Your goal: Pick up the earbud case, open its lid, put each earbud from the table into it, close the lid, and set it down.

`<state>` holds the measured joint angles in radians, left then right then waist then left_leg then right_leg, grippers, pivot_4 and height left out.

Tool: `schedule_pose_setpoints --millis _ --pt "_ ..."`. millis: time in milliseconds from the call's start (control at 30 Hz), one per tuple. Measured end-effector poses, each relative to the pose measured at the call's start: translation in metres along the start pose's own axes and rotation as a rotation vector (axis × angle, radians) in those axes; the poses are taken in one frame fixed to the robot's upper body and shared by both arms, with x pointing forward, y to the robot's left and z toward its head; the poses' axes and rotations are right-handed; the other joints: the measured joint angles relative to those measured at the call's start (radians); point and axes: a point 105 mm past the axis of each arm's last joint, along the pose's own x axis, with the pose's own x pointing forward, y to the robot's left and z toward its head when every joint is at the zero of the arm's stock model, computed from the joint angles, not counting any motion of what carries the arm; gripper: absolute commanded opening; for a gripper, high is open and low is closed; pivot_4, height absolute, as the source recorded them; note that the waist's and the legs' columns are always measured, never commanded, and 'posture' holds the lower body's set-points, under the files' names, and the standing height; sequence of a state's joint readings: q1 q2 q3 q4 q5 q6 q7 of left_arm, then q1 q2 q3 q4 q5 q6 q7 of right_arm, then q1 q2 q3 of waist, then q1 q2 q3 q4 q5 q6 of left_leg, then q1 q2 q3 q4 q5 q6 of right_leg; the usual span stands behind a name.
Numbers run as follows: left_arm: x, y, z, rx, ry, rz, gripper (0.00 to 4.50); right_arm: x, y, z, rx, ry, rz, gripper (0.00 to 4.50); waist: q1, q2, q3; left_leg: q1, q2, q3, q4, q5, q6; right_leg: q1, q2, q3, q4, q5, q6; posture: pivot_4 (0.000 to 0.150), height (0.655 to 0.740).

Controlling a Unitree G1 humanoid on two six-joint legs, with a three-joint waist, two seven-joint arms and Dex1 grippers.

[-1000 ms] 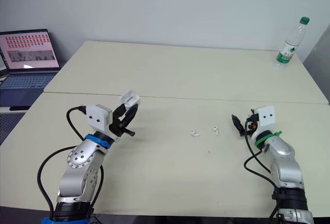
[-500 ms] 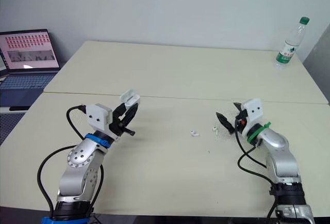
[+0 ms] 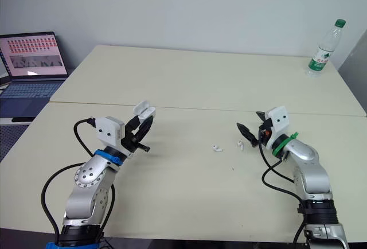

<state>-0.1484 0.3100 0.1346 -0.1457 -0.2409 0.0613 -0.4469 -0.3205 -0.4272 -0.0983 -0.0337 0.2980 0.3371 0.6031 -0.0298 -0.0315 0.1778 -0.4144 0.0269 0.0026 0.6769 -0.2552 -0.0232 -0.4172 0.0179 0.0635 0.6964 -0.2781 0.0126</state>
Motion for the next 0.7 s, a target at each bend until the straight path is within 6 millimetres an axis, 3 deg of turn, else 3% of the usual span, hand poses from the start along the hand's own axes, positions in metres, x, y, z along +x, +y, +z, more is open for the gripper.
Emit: schedule_pose_setpoints --millis 700 --pt "0.002 0.0 0.002 0.003 -0.009 -0.007 0.84 -0.013 -0.022 -0.019 0.051 0.045 -0.116 4.47 0.0 0.0 0.0 0.0 0.0 0.0 0.0 0.0 0.0 0.0 0.0 0.0 0.0 0.0 0.0 0.15 0.74"
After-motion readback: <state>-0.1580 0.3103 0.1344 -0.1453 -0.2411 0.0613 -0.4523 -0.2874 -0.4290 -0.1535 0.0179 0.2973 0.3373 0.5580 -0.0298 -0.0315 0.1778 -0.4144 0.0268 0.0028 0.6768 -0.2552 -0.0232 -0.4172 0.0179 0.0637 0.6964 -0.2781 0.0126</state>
